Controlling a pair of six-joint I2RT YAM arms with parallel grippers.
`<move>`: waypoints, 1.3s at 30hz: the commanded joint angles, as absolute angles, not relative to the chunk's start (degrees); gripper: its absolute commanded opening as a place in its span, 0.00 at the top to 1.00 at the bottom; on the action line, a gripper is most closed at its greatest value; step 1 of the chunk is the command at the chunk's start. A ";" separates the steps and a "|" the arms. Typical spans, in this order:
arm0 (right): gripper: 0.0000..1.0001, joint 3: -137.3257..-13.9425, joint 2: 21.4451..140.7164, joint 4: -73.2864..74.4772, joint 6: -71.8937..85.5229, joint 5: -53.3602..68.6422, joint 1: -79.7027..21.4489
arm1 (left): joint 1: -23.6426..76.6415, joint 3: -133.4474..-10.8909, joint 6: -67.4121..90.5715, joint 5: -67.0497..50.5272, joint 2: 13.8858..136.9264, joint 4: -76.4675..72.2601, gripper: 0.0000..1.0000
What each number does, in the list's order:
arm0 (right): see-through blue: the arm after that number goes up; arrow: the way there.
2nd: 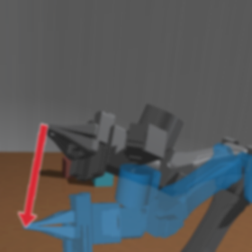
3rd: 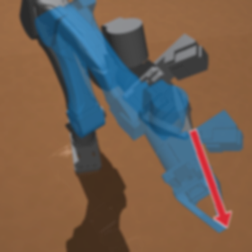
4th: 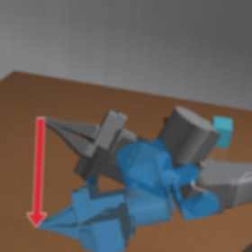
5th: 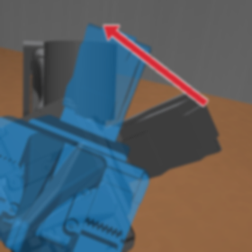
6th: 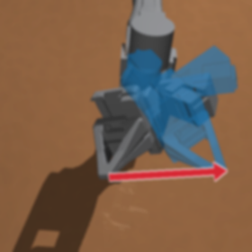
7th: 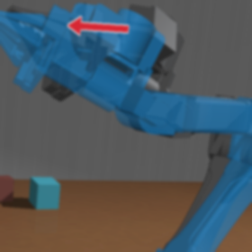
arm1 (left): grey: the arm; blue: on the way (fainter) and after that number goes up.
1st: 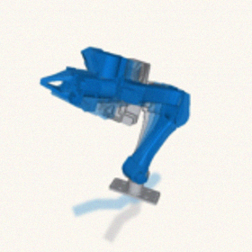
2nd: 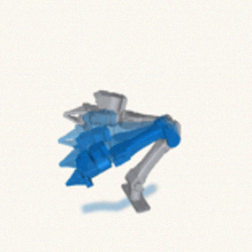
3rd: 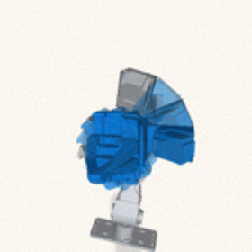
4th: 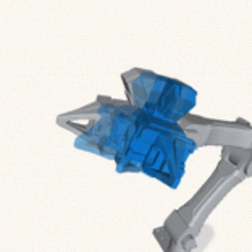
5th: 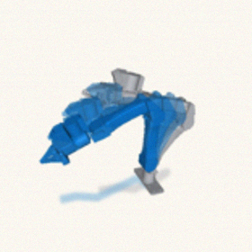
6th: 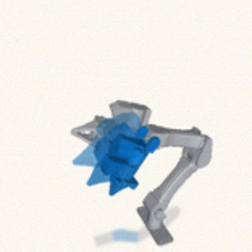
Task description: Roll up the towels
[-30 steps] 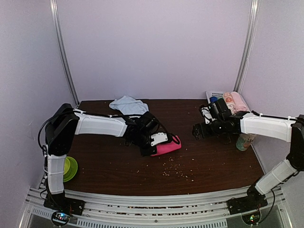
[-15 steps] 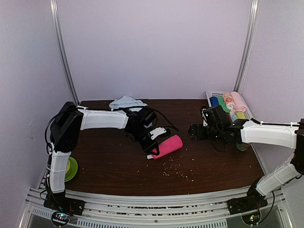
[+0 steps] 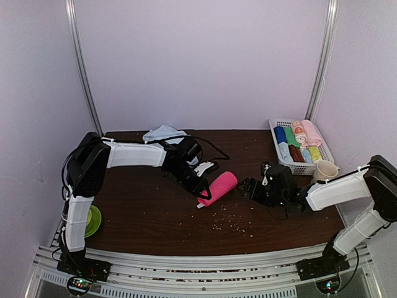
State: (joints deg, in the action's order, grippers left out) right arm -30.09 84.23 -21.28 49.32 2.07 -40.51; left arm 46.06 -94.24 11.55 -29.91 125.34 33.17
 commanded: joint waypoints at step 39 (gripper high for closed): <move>0.25 -45.87 115.64 -44.20 64.22 24.41 -39.61 | 43.51 -88.99 33.27 -36.97 133.83 17.33 1.00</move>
State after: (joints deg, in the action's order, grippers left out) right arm -44.42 113.67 -45.71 64.69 21.85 -39.44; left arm 43.81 -90.74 31.88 -39.27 129.16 16.51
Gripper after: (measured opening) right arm 0.743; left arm 0.137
